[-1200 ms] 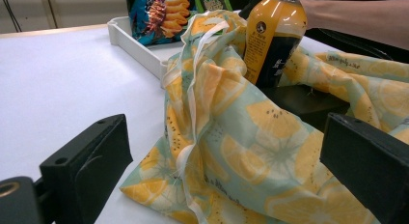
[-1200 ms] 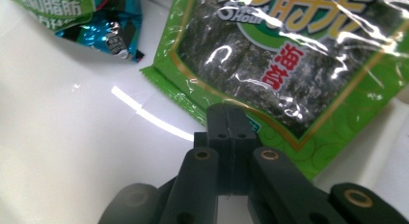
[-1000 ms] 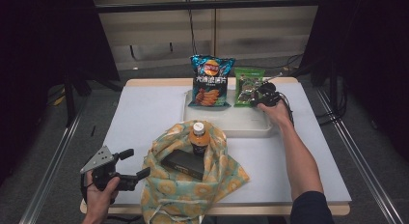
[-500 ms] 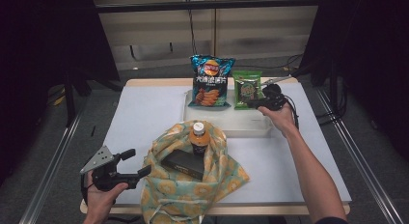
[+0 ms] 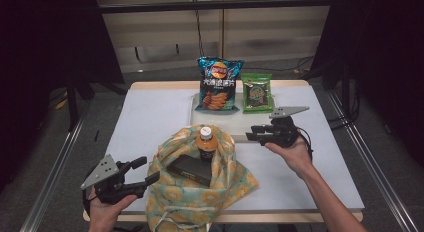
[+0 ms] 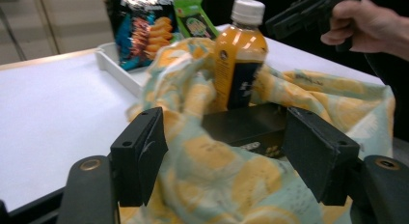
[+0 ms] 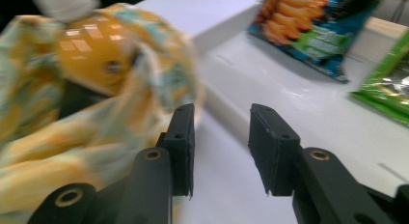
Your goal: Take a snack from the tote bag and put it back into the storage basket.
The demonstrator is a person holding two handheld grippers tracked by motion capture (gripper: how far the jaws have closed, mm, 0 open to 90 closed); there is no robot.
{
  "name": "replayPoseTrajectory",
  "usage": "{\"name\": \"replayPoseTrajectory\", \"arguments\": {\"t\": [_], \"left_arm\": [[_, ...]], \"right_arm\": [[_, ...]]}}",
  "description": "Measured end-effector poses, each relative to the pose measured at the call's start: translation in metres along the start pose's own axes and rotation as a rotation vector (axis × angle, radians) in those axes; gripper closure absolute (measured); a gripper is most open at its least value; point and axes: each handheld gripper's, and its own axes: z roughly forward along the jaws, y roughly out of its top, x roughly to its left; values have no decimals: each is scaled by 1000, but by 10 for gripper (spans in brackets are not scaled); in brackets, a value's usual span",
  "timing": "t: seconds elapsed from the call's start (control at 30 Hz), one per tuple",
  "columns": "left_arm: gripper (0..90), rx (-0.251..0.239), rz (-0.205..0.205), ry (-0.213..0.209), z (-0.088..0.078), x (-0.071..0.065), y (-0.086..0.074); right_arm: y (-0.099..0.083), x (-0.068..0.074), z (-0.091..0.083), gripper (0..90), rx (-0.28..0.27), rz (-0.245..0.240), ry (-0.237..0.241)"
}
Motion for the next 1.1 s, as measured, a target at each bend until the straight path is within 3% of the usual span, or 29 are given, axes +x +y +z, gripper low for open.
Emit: {"name": "replayPoseTrajectory", "arguments": {"t": [0.07,0.13,0.17,0.23,0.33,0.47,0.63,0.77,0.93,1.03,1.1], "left_arm": [[319,17,6,-14,6,-3,1],[318,22,-29,-71,14,-2,0],[312,28,-39,-71,18,-2,-1],[301,58,-17,-60,26,-2,0],[302,82,-8,-82,39,-5,2],[306,108,6,-107,53,-13,4],[375,128,32,-182,67,-30,7],[447,159,59,-240,74,-45,3],[440,196,67,-276,79,-55,-6],[428,217,65,-296,85,-61,-10],[424,235,78,-304,88,-63,-11]], "right_arm": [[0,15,-4,635,4,-29,22],[-2,27,-4,630,14,-44,50],[-3,32,-2,630,17,-52,62],[-4,40,3,617,22,-55,91],[-4,51,8,617,-4,-84,122],[-2,64,20,575,31,-84,171],[-3,83,35,473,71,-101,211],[-7,91,47,370,91,-101,213],[-14,98,58,298,110,-94,188],[-16,104,63,315,134,-112,166],[-17,106,64,420,146,-146,124]]}}
